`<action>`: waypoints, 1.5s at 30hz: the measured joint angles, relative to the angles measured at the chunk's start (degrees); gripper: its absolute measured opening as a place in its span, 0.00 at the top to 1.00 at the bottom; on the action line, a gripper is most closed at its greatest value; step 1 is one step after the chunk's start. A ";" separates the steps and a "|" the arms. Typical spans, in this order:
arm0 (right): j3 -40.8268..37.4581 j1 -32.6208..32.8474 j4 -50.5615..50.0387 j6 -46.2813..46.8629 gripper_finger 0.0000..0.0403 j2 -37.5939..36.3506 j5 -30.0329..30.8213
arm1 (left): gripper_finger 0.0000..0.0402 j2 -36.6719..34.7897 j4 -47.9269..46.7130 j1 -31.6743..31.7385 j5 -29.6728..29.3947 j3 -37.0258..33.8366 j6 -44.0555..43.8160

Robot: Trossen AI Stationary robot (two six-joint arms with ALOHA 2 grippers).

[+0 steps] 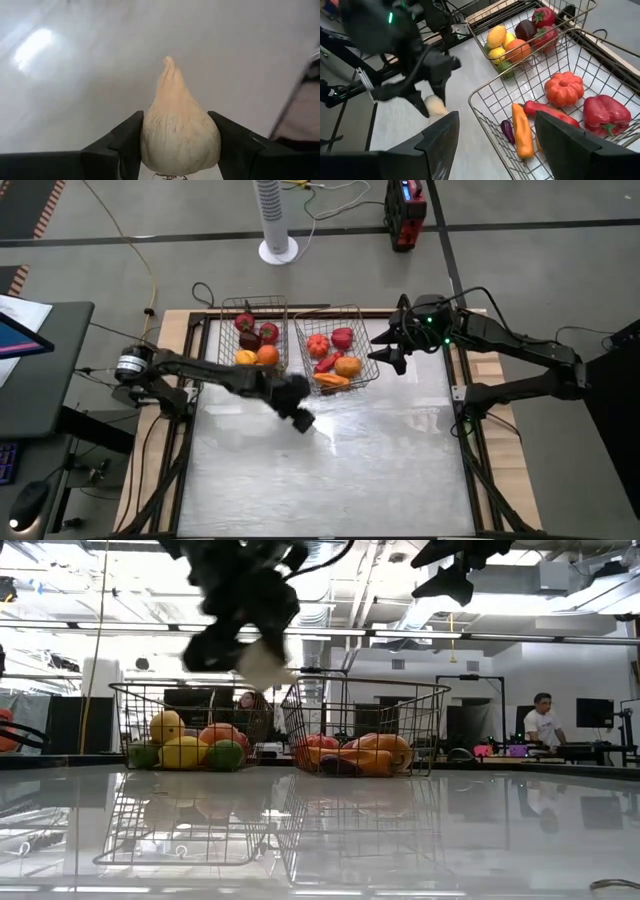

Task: Sort produce into baskets
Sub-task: Put the garlic into the right wire basket, then return to Home Position

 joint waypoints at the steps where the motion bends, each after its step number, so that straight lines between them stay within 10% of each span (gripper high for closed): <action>1: 0.00 -0.11 -0.03 0.00 0.29 0.01 -0.03 | 0.54 -0.57 1.14 1.52 0.53 0.39 1.42; 7: 0.00 -0.68 -0.33 1.10 0.29 0.07 -1.22 | 0.54 -1.05 6.44 7.39 1.35 7.99 13.06; 13: 0.00 -0.66 -0.28 1.96 0.29 0.07 -1.23 | 0.49 -0.99 6.17 12.68 -13.42 12.34 13.63; 23: 0.00 -0.80 0.50 3.17 0.29 0.07 -1.27 | 0.21 -0.79 7.55 20.30 -6.86 11.60 16.23; 33: -6.63 -5.24 6.87 7.07 0.29 -14.68 2.42 | 0.26 -5.97 8.91 13.24 -16.76 11.36 21.35; 45: -31.68 -8.60 20.16 22.85 0.29 -38.85 1.20 | 0.47 -23.42 36.82 7.94 -22.83 -16.00 13.39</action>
